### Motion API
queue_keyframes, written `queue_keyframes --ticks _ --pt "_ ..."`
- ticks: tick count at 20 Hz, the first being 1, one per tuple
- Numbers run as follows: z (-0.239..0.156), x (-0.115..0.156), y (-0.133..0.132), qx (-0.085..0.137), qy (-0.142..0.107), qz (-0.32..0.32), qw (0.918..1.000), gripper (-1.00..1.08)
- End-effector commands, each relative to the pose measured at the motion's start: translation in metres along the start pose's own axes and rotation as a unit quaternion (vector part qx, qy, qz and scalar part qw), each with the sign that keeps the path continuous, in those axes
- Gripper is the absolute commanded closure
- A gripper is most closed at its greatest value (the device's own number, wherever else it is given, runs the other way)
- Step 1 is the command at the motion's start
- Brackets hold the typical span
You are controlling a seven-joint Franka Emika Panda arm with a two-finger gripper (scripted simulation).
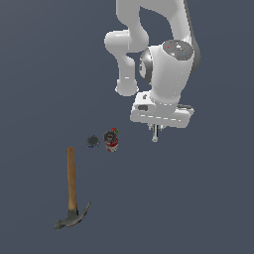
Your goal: Pick up a designated object from a clutter of objects.
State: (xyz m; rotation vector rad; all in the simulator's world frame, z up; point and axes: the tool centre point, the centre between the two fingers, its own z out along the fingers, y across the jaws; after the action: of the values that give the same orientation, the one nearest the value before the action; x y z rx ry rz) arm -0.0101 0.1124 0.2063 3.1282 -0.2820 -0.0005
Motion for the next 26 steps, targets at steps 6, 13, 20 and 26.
queue_keyframes --ticks 6,13,20,26 --pt "-0.054 -0.032 0.025 0.001 0.000 0.000 1.0000 1.08" --pt "-0.105 -0.059 0.047 0.001 0.000 0.000 1.0000 1.08" --pt "-0.141 -0.078 0.063 0.001 0.000 0.000 1.0000 1.08" --pt "-0.157 -0.085 0.070 0.001 0.000 0.000 1.0000 1.08"
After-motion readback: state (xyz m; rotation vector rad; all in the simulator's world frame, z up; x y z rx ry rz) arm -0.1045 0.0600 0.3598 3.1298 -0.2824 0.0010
